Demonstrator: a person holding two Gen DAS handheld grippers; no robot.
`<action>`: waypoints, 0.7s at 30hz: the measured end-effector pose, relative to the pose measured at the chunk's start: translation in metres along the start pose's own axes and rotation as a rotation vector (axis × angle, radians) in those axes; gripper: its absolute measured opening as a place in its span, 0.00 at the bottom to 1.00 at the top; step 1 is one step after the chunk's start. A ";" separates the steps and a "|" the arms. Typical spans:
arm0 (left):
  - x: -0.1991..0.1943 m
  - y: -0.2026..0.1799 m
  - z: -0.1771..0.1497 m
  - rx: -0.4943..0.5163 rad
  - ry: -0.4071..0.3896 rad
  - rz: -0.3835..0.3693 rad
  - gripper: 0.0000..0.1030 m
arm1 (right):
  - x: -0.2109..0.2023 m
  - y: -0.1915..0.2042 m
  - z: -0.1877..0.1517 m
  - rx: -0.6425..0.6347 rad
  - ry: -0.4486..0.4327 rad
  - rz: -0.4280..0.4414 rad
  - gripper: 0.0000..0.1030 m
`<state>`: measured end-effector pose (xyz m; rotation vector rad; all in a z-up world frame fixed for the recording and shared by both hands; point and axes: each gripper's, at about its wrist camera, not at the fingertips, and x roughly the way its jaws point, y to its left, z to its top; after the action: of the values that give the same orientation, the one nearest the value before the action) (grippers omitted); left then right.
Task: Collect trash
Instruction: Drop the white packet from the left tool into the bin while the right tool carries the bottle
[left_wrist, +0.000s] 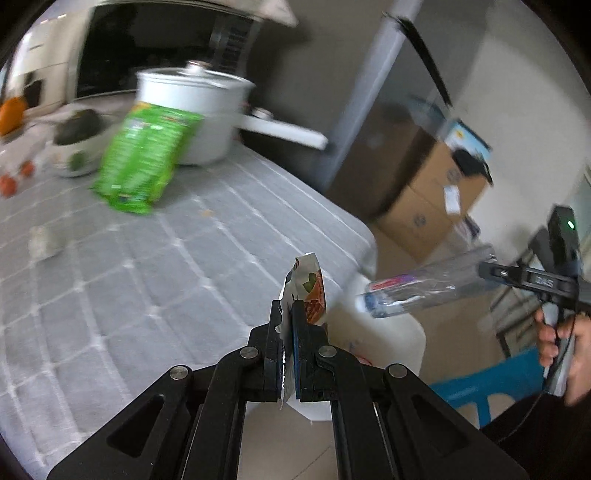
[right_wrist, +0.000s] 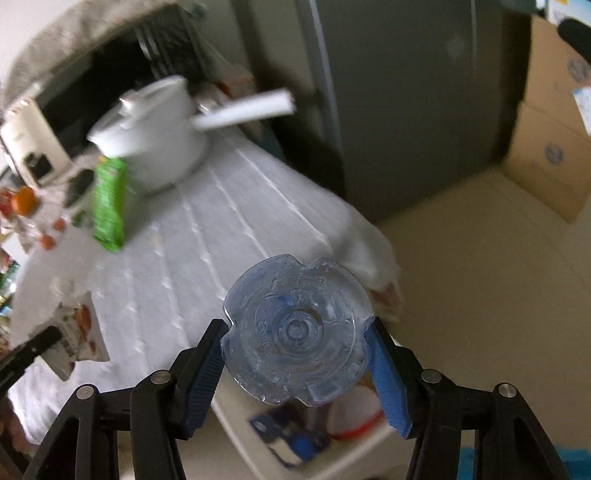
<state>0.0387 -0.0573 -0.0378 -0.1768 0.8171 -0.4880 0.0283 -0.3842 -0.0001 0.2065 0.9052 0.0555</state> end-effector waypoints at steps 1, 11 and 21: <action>0.009 -0.010 -0.002 0.013 0.014 -0.014 0.03 | 0.006 -0.006 -0.002 0.004 0.018 -0.017 0.63; 0.111 -0.088 -0.024 0.119 0.161 -0.034 0.04 | 0.049 -0.051 -0.007 0.080 0.132 -0.082 0.63; 0.163 -0.092 -0.033 0.141 0.208 0.040 0.06 | 0.054 -0.060 -0.005 0.095 0.149 -0.081 0.63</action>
<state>0.0769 -0.2149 -0.1363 0.0216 0.9837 -0.5297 0.0556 -0.4347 -0.0572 0.2564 1.0651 -0.0482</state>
